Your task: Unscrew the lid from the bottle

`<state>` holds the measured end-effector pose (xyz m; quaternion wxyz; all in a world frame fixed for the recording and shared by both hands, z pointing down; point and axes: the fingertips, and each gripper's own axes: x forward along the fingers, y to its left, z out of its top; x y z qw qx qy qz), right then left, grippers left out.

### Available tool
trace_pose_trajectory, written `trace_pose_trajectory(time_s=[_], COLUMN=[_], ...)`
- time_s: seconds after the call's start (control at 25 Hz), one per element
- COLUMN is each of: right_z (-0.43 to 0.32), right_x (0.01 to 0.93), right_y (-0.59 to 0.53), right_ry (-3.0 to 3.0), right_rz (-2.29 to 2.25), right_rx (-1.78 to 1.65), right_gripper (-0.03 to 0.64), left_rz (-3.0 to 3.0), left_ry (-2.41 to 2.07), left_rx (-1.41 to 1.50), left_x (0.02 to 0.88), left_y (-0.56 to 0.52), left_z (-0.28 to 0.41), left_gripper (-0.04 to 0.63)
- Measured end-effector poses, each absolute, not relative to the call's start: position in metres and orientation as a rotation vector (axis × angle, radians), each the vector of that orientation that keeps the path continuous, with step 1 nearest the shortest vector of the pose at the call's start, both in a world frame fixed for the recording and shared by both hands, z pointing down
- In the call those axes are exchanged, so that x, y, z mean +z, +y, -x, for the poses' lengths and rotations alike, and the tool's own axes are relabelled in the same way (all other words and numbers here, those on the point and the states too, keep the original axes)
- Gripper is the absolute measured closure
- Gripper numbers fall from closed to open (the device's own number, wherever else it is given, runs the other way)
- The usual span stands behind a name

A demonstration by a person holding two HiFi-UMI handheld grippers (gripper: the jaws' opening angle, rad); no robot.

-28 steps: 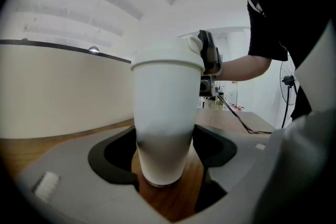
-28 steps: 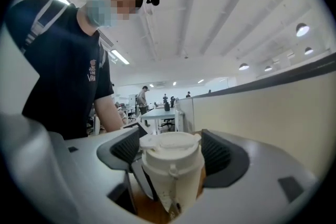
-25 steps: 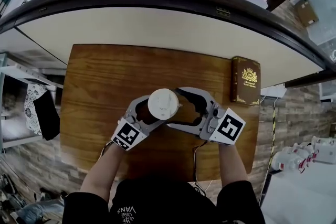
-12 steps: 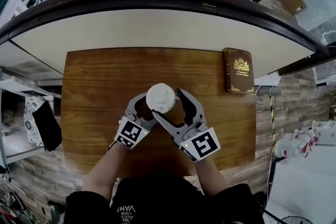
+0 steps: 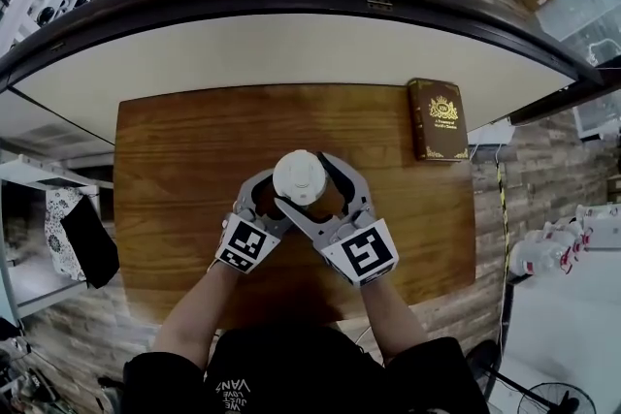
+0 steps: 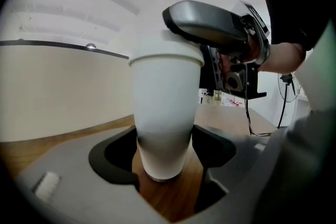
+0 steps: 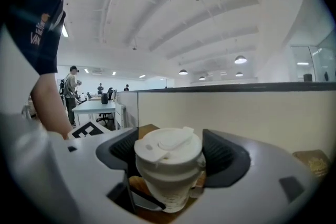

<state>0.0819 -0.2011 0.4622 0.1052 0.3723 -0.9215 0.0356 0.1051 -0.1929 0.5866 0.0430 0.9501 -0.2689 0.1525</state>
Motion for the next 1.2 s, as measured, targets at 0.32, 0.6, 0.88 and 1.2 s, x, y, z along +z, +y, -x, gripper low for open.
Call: trace_pose_trajectory(time_s=[0.32,0.6,0.88,1.2], right_z=[-0.081,-0.087,-0.099,-0.124], right_x=[0.463,0.446,0.392,0.335], right_y=[-0.203,-0.2,-0.198,-0.184], right_ry=[-2.657,-2.718,-2.815,-2.849], right_rz=[-1.115,-1.211,-1.304,-1.488], right_rx=[0.088,0.156,0.177,0.146], right_gripper=[0.275,0.275,0.275,0.275], left_rz=[-2.895,-2.879,-2.854,-2.776], left_ry=[-0.811,-0.795,-0.777,-0.715], left_rx=[0.462,0.469,0.467,0.401], left_x=[0.588,0.591,0.594,0.582], left_y=[-0.192,-0.192,-0.191,-0.194], left_z=[-0.105,-0.105,-0.103,-0.099], left_gripper=[0.267,0.267,0.267,0.266])
